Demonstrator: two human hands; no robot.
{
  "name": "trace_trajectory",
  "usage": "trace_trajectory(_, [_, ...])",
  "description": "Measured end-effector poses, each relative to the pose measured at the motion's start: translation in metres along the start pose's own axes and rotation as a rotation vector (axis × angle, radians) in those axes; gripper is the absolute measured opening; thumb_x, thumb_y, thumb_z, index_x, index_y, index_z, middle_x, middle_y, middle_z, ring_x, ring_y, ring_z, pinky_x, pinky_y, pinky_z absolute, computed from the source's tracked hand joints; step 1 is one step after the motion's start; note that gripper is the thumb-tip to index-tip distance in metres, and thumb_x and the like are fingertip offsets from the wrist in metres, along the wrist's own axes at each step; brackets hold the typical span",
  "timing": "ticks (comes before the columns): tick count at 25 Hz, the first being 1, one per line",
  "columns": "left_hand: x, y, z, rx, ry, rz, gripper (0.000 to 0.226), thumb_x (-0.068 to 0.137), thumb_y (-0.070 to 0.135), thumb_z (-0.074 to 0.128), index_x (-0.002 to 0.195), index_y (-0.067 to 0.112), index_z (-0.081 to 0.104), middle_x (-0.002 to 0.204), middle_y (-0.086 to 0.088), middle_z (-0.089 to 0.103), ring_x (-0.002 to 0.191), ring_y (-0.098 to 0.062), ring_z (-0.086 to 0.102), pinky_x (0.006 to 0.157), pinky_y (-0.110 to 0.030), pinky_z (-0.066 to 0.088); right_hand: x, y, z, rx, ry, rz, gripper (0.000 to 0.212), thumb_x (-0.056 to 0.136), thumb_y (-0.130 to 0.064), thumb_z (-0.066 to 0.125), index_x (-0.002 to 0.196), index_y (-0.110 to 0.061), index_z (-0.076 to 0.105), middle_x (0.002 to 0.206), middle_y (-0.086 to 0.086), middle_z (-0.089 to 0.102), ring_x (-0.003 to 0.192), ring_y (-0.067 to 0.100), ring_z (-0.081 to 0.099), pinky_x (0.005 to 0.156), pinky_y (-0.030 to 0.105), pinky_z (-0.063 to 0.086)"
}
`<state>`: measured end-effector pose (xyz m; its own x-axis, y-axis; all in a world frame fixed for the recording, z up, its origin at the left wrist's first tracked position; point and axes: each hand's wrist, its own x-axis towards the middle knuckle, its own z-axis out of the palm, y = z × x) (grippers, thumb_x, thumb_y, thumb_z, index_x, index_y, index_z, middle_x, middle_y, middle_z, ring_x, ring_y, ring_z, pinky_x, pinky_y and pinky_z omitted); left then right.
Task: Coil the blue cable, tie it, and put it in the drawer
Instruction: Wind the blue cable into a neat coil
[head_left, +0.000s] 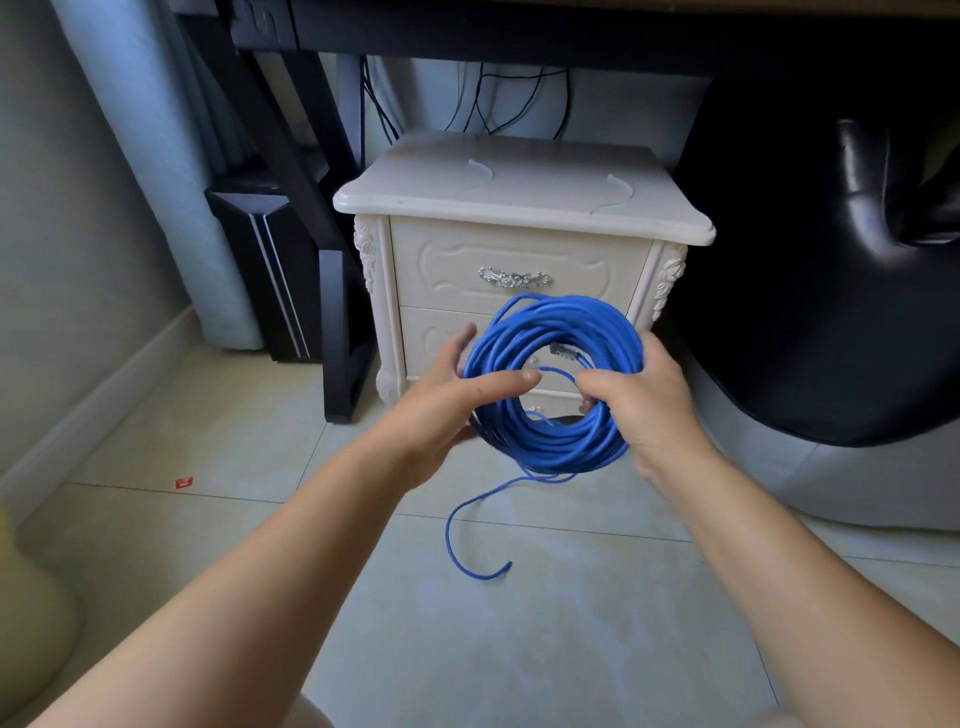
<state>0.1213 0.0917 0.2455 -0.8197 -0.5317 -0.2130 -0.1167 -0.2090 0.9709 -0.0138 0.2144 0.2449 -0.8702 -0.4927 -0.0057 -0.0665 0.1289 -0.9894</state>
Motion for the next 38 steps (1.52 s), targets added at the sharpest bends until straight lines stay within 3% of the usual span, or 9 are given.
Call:
trace_trajectory(2, [0.002,0.004,-0.006,0.168,0.020,0.157,0.113,0.057,0.035,0.089,0.149,0.045,0.024,0.146,0.012,0.042,0.132,-0.003,0.044,0.109,-0.031,0.037,-0.001,-0.002,-0.002,-0.206,-0.011,-0.073,0.040,0.064,-0.004,0.070,0.098,-0.022,0.060,0.078,-0.006,0.064,0.069,0.017,0.059,0.061,0.027,0.046])
trace_trajectory(5, [-0.001,0.002,-0.001,0.663,-0.032,0.359,0.111,0.065,0.026,0.089,0.152,0.040,0.020,0.153,0.014,0.027,0.136,0.004,0.029,0.111,-0.016,0.028,-0.008,-0.002,0.002,-0.503,-0.091,-0.181,0.049,0.063,-0.020,0.075,0.107,-0.030,0.056,0.090,-0.012,0.065,0.085,0.017,0.062,0.072,0.029,0.049])
trace_trajectory(9, [0.000,-0.003,0.005,0.959,-0.015,0.507,0.101,0.070,0.022,0.080,0.152,0.032,0.023,0.139,0.006,0.044,0.125,-0.010,0.045,0.105,-0.024,0.036,-0.018,-0.010,0.008,-0.741,-0.269,-0.333,0.063,0.067,-0.024,0.074,0.124,-0.035,0.050,0.104,-0.017,0.057,0.090,0.012,0.053,0.078,0.026,0.042])
trace_trajectory(13, [0.001,0.001,0.004,1.031,0.105,0.512,0.071,0.068,0.023,0.074,0.133,0.034,0.047,0.115,0.009,0.062,0.101,-0.014,0.060,0.085,-0.033,0.049,-0.024,-0.015,0.011,-0.795,-0.316,-0.421,0.062,0.069,-0.026,0.073,0.123,-0.036,0.044,0.103,-0.020,0.051,0.088,0.010,0.049,0.078,0.026,0.038])
trace_trajectory(19, [-0.002,0.004,0.001,0.838,0.232,0.455,0.040,0.062,0.031,0.068,0.101,0.031,0.059,0.082,0.013,0.068,0.080,-0.013,0.065,0.073,-0.036,0.054,-0.023,-0.015,0.013,-0.562,-0.331,-0.366,0.075,0.067,-0.023,0.073,0.125,-0.044,0.030,0.095,-0.009,0.058,0.083,0.019,0.061,0.074,0.033,0.049])
trace_trajectory(24, [0.002,0.008,-0.003,0.555,0.371,0.320,0.029,0.068,0.010,0.072,0.090,0.026,0.061,0.070,0.010,0.064,0.055,-0.004,0.056,0.056,-0.020,0.044,-0.011,-0.005,0.000,-0.247,-0.412,-0.115,0.059,0.075,-0.023,0.082,0.122,-0.040,0.050,0.104,-0.015,0.068,0.097,0.005,0.066,0.090,0.028,0.051])
trace_trajectory(31, [0.003,0.010,-0.002,0.119,0.456,0.195,0.029,0.073,0.002,0.070,0.098,0.014,0.063,0.066,0.002,0.056,0.058,-0.016,0.051,0.061,-0.032,0.045,-0.014,0.002,0.005,0.114,-0.410,0.052,0.043,0.081,-0.020,0.077,0.118,-0.025,0.056,0.095,-0.003,0.068,0.085,0.015,0.071,0.068,0.029,0.054])
trace_trajectory(35, [-0.001,0.006,0.005,-0.080,0.554,0.134,0.019,0.076,0.006,0.068,0.091,0.015,0.061,0.067,-0.002,0.054,0.060,-0.019,0.051,0.064,-0.033,0.047,-0.019,0.007,0.015,0.328,-0.415,0.139,0.060,0.074,-0.016,0.080,0.126,-0.025,0.052,0.094,-0.002,0.067,0.086,0.020,0.069,0.084,0.047,0.055])
trace_trajectory(38, [-0.003,0.000,0.015,-0.187,0.571,0.069,0.018,0.080,0.006,0.066,0.093,0.014,0.057,0.070,-0.004,0.054,0.064,-0.019,0.054,0.067,-0.036,0.049,-0.018,0.014,0.024,0.378,-0.311,0.126,0.067,0.066,-0.007,0.080,0.125,-0.024,0.052,0.100,0.004,0.063,0.095,0.028,0.067,0.089,0.047,0.056])
